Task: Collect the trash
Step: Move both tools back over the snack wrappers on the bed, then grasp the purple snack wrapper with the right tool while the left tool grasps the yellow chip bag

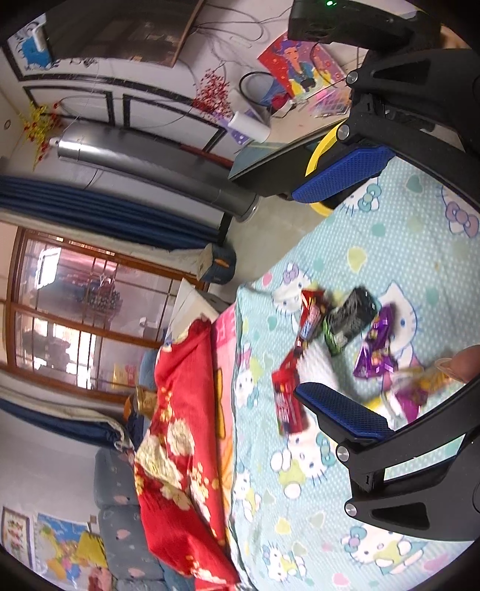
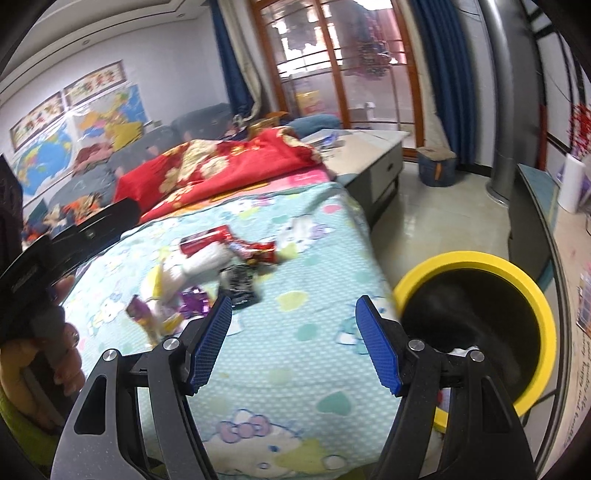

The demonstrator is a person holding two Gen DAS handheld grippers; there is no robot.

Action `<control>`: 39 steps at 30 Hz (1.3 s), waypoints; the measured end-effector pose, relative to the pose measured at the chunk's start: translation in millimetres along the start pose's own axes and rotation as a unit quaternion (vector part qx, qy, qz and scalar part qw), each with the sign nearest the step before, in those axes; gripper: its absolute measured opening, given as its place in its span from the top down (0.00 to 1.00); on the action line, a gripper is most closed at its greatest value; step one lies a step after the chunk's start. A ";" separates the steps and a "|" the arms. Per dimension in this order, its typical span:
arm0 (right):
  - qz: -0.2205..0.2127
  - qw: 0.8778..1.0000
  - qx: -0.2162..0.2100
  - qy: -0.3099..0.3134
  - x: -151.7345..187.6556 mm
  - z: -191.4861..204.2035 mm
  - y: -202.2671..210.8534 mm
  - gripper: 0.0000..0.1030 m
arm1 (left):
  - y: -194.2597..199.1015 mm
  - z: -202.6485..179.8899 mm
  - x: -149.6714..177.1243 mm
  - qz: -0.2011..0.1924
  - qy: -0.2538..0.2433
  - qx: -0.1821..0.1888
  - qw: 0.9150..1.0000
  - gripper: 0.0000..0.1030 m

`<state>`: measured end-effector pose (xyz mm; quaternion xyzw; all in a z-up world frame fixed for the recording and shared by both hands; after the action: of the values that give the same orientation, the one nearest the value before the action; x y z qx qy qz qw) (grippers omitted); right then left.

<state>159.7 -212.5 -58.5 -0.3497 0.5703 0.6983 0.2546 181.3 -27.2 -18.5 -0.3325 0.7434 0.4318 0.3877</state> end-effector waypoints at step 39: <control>0.116 0.975 -0.126 0.141 68.7 172.3 -58.8 0.61 | 1.0 140.0 51.3 0.082 0.186 -0.043 0.978 0.17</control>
<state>127.0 -34.6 -130.2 -0.4054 0.5449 0.7327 0.0425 196.5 91.0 -108.2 -0.3609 0.8079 0.4248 0.1913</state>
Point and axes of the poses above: each gripper's, at about its wrist camera, not at the fingertips, and y roughly against the way its jaws point, z to its left, x to its underside, the point moved 9 cm from there along -y, roughly the way its jaws point, and after that the axes turned 12 degrees about x, right-handed, at the moved point
